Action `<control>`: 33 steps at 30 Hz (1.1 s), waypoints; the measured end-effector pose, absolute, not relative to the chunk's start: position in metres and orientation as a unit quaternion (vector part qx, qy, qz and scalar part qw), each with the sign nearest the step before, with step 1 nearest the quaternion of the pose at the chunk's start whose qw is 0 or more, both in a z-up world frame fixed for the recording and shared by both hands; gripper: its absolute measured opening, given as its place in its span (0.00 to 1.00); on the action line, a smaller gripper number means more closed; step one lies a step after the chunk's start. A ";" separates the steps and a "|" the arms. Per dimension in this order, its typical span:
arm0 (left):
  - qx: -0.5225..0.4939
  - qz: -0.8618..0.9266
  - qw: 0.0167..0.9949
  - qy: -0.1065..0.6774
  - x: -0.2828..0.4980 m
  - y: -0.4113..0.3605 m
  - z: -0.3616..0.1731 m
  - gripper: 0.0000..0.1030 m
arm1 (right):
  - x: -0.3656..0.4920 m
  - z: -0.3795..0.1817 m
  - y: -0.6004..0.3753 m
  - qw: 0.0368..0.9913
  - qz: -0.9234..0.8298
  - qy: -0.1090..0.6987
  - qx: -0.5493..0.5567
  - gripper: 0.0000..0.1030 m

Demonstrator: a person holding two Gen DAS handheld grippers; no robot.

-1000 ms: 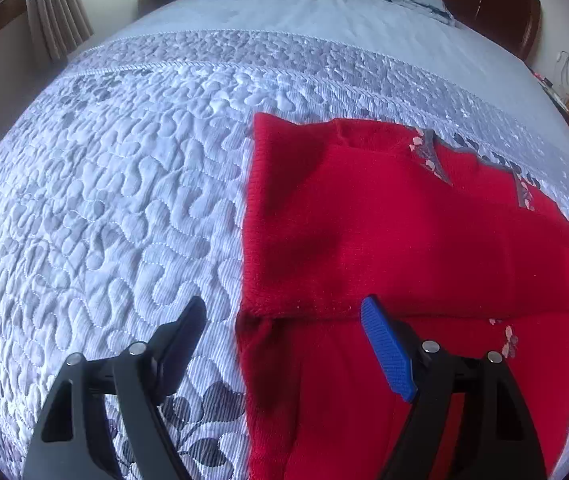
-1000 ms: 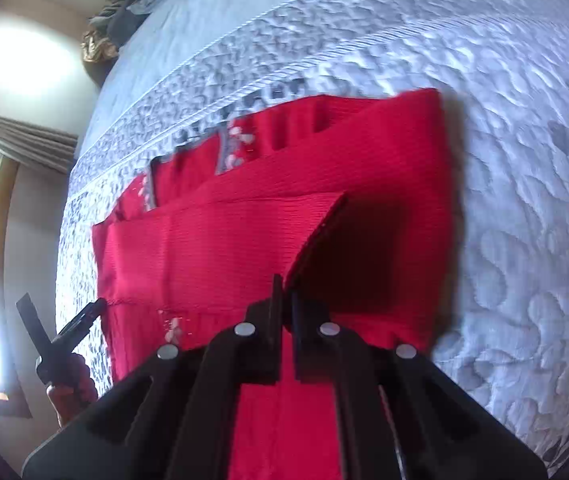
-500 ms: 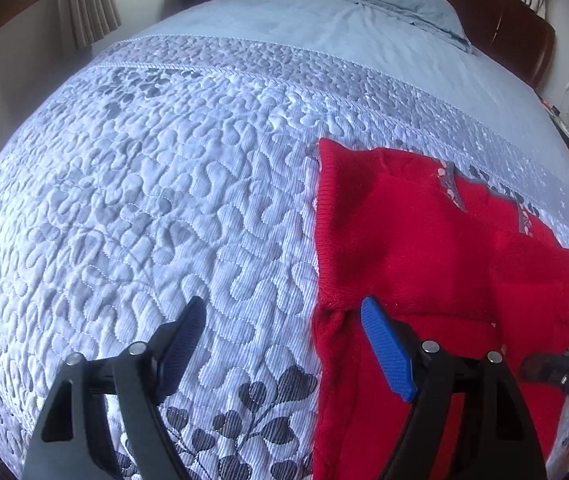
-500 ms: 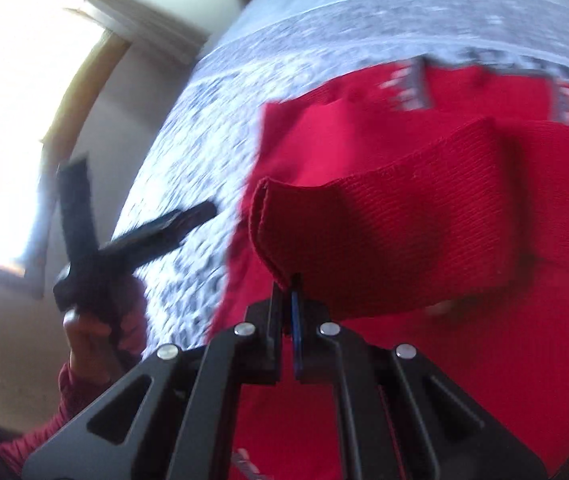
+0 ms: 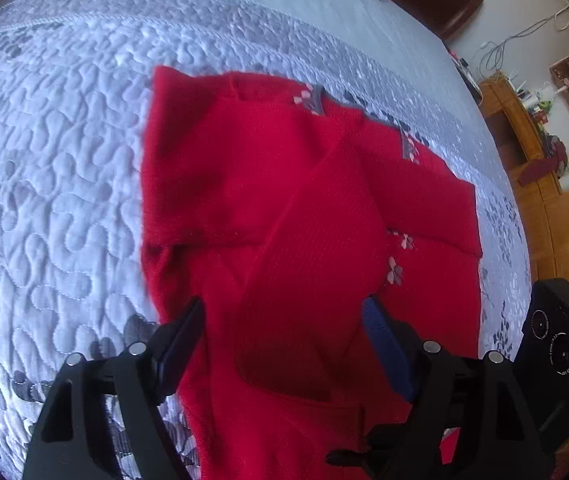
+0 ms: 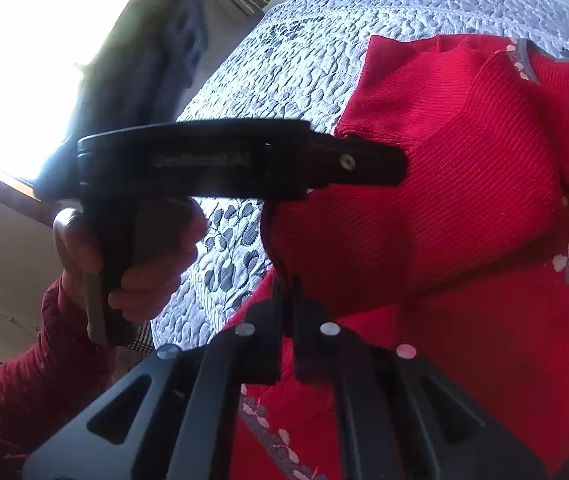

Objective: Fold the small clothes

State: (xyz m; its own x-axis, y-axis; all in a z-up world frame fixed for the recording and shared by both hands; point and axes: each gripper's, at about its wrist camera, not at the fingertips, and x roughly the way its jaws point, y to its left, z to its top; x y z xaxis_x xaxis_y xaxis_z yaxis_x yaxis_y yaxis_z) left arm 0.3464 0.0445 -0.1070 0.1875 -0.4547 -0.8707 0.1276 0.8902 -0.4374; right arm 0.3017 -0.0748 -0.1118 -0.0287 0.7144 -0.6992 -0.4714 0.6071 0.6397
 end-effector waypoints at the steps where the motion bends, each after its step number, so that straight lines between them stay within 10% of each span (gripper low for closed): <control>1: -0.128 -0.189 0.754 0.616 0.348 0.040 -0.110 0.78 | 0.300 -0.110 -0.076 0.689 0.432 0.571 0.109 0.02; 8: -0.180 -0.226 0.721 0.629 0.352 0.032 -0.119 0.77 | 0.295 -0.100 -0.095 0.697 0.443 0.554 0.109 0.02; 13: -0.203 -0.216 0.705 0.645 0.353 0.033 -0.131 0.03 | 0.287 -0.102 -0.099 0.698 0.443 0.552 0.109 0.02; 18: -0.168 -0.164 0.748 0.621 0.343 0.045 -0.123 0.03 | 0.284 -0.109 -0.099 0.702 0.427 0.562 0.096 0.09; 20: -0.158 -0.138 0.761 0.614 0.338 0.056 -0.121 0.03 | 0.288 -0.114 -0.105 0.706 0.410 0.569 0.099 0.27; 33: -0.184 -0.034 0.810 0.555 0.295 0.172 -0.099 0.02 | 0.335 -0.138 -0.186 0.736 0.282 0.591 0.170 0.30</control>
